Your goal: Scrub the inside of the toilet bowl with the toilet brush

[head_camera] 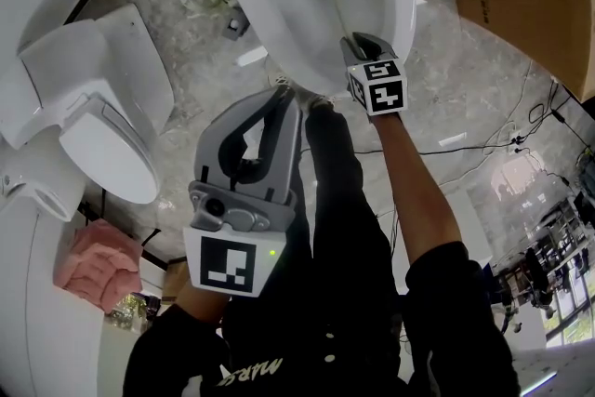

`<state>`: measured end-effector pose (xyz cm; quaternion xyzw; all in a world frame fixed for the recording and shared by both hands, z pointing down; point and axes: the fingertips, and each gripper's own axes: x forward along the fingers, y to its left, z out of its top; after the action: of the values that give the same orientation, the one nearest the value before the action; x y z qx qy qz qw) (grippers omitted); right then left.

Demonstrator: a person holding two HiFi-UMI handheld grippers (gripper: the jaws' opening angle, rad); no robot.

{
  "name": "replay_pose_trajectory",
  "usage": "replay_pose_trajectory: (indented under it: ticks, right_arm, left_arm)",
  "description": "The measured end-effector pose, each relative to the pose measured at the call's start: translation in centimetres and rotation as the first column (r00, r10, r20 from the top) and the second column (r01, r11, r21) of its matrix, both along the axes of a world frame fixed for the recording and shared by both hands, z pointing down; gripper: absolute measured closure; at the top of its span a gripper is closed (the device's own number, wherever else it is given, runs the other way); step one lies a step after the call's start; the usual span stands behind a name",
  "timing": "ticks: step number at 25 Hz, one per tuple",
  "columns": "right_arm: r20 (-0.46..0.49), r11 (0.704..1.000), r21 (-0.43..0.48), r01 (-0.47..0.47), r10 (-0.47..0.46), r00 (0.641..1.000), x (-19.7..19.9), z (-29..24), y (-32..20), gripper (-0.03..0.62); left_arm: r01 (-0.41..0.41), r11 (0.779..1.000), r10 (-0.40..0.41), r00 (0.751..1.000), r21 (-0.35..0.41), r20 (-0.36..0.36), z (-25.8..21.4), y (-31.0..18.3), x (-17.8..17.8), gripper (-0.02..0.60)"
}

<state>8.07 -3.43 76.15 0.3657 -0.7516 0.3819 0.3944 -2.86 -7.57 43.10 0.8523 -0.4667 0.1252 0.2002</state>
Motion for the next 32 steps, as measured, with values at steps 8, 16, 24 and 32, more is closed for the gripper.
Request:
replay_pose_trajectory:
  ticks: [8, 16, 24, 32]
  right_arm:
    - [-0.010, 0.999, -0.041, -0.015, 0.015, 1.000, -0.4, 1.7, -1.4, 0.508]
    - [-0.006, 0.990, -0.098, -0.105, 0.105, 0.994, -0.1, 1.4, -2.8, 0.507]
    - [0.033, 0.958, -0.133, -0.255, 0.262, 0.965, 0.7, 1.5, -2.6, 0.508]
    - [0.052, 0.877, -0.145, -0.458, 0.469, 0.882, 2.3, 1.0, -1.8, 0.508]
  left_arm:
    - [0.001, 1.000, -0.001, 1.000, -0.019, -0.007, 1.0, -0.4, 0.5, 0.549]
    - [0.021, 1.000, -0.021, 1.000, -0.002, -0.007, -0.2, -1.0, 0.6, 0.549]
    - [0.029, 0.999, -0.029, 0.999, 0.018, -0.019, -1.1, -1.3, 1.3, 0.549]
    - [-0.013, 1.000, 0.013, 1.000, -0.003, -0.027, -0.2, 0.0, 2.6, 0.549]
